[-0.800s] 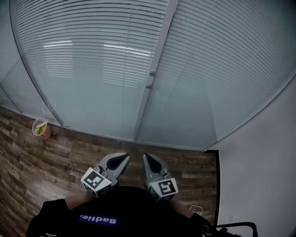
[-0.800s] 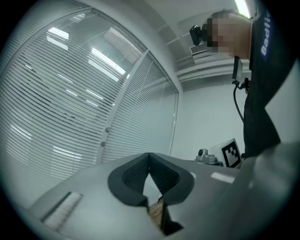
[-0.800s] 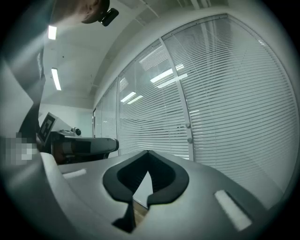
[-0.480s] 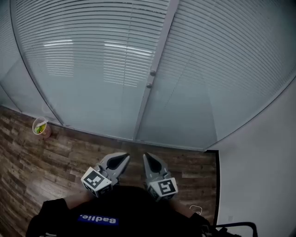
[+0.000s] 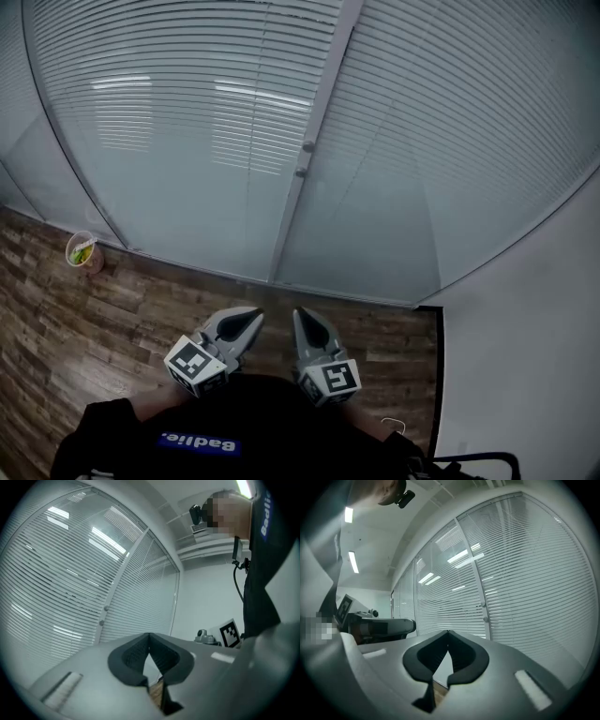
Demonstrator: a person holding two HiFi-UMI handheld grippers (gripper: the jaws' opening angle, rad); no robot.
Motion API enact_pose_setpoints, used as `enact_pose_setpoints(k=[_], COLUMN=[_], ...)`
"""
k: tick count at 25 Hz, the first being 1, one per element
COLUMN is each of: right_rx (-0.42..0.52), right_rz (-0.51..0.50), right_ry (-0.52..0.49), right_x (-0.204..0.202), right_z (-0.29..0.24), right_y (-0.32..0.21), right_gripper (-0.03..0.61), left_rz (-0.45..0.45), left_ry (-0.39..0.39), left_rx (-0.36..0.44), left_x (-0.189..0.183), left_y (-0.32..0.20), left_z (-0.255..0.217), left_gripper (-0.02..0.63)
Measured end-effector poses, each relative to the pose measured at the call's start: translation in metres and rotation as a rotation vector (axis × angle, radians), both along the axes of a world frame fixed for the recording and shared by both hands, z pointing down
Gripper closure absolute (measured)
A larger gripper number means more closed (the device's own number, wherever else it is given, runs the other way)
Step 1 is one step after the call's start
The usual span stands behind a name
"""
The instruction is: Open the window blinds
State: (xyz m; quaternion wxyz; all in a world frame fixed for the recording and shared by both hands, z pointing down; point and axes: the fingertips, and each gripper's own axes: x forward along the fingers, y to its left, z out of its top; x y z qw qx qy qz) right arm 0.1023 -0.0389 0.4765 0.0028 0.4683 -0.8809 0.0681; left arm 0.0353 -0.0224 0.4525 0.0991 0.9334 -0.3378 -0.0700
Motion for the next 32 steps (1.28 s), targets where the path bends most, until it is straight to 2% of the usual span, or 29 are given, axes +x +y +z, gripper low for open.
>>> enact_pose_setpoints(k=[9,18,22,25,32], right_rx=[-0.03,-0.01,-0.041,-0.027,-0.023], right_rz=[-0.029,-0.075,-0.078,-0.075,-0.027], right_ry=[-0.025,-0.012,0.01,0.034,0.095], right_x=[0.034,0.067,0.071,0.067,0.044], right_z=[0.004,0.007,0.019,0.018,0.013], right_y=[-0.012,-0.018,-0.023,-0.029,-0.065], right_gripper=[0.575,0.575,0.575,0.575,0.575], left_rz=[-0.041,-0.107,-0.125,-0.124,-0.083], left_ry=[-0.019,-0.033,-0.031,-0.025,0.001], left_rx=[-0.005,-0.024,-0.038,-0.03,-0.03], left_x=[0.033,0.063,0.062,0.057,0.034], left_y=[-0.01,-0.01,-0.012,-0.019,-0.056], left_z=[-0.002,0.0,0.007,0.006,0.008], left_gripper=[0.614,0.614,0.614,0.614,0.614])
